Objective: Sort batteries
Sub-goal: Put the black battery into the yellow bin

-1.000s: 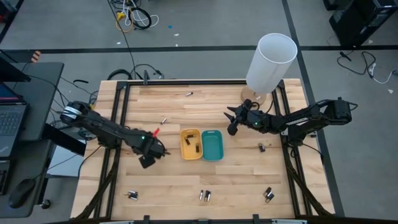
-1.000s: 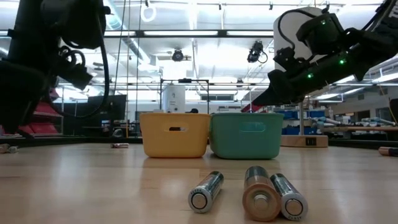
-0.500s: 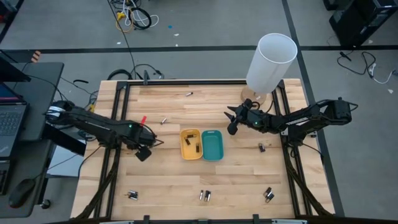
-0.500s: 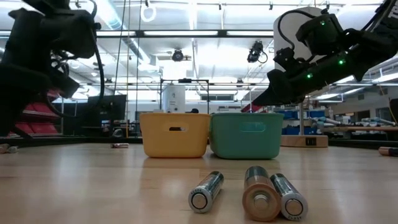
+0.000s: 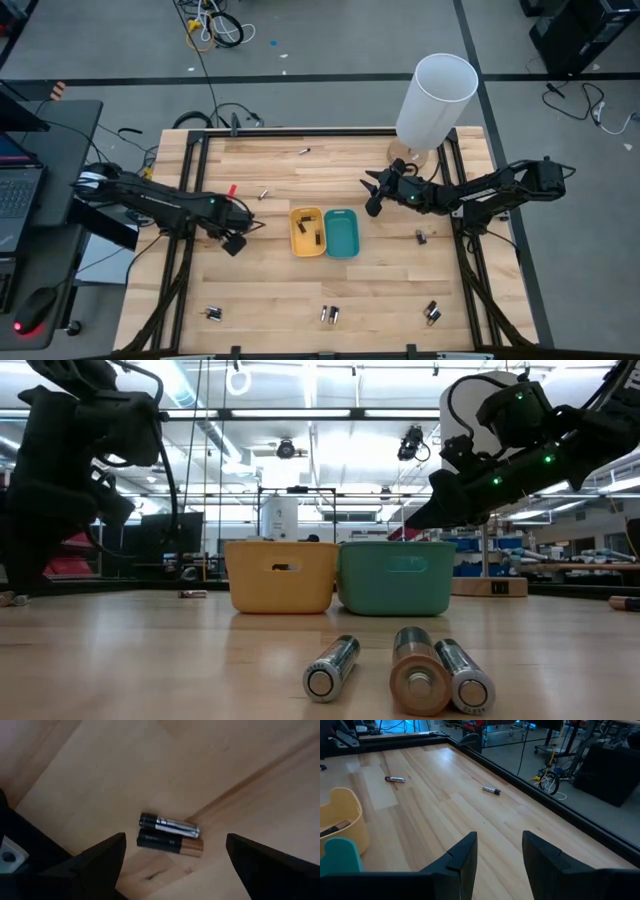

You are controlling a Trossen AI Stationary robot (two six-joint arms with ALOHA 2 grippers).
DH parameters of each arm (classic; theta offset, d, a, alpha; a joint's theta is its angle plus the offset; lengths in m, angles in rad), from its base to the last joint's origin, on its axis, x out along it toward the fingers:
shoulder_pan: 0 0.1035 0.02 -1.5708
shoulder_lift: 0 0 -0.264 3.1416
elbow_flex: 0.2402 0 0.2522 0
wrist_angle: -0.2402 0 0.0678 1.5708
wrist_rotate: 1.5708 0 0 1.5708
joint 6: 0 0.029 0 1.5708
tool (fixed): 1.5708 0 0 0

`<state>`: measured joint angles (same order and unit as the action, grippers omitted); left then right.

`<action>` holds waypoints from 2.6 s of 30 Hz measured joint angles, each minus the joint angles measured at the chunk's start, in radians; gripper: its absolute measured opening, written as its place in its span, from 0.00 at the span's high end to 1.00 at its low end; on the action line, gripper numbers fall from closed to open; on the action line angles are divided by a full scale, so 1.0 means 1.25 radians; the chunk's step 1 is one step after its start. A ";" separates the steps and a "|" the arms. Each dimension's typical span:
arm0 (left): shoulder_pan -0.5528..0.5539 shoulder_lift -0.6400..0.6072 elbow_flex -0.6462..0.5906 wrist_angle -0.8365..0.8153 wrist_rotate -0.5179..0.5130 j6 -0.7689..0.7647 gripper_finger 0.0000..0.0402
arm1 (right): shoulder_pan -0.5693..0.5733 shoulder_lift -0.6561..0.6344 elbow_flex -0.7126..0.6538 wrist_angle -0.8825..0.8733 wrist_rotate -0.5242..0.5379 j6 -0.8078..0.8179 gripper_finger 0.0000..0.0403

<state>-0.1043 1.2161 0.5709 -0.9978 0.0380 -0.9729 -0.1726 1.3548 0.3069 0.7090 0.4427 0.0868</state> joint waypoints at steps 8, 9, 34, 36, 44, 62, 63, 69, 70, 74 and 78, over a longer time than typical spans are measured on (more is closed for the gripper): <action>0.000 0.053 0.000 0.004 0.021 0.088 0.05 | 0.000 0.000 0.000 -0.001 -0.011 0.000 0.65; 0.000 0.055 0.000 0.004 0.022 0.090 0.05 | 0.000 0.000 0.000 -0.001 -0.012 0.000 0.65; 0.000 0.059 -0.036 0.070 0.062 0.084 0.22 | 0.000 0.000 0.000 -0.007 -0.015 0.000 0.65; 0.000 0.059 -0.036 0.070 0.061 0.084 0.27 | 0.000 0.000 0.000 -0.007 -0.015 0.000 0.65; 0.000 0.062 0.006 0.015 0.059 0.087 0.40 | 0.000 0.000 0.000 -0.007 -0.015 0.013 0.65; 0.012 0.060 0.205 0.119 -0.078 0.304 0.37 | 0.005 0.000 0.000 -0.048 -0.015 0.099 0.65; 0.018 0.060 0.205 0.161 -0.077 0.335 0.37 | 0.005 0.000 0.000 -0.047 -0.015 0.099 0.65; 0.060 0.081 0.205 0.438 -0.073 0.518 0.37 | 0.006 0.000 0.000 -0.048 -0.015 0.123 0.65; 0.066 0.088 0.205 0.478 -0.072 0.540 0.37 | 0.006 0.000 0.000 -0.047 -0.015 0.126 0.65; 0.090 0.138 0.206 0.573 -0.069 0.584 0.37 | 0.006 0.000 0.000 -0.023 -0.015 0.125 0.65; 0.098 0.180 0.206 0.613 -0.067 0.632 0.37 | 0.004 0.000 0.000 -0.010 -0.014 0.124 0.65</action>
<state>0.0181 1.4417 0.8284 -0.2311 -0.0456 -0.1826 -0.1680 1.3548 0.3073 0.6968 0.4248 0.2423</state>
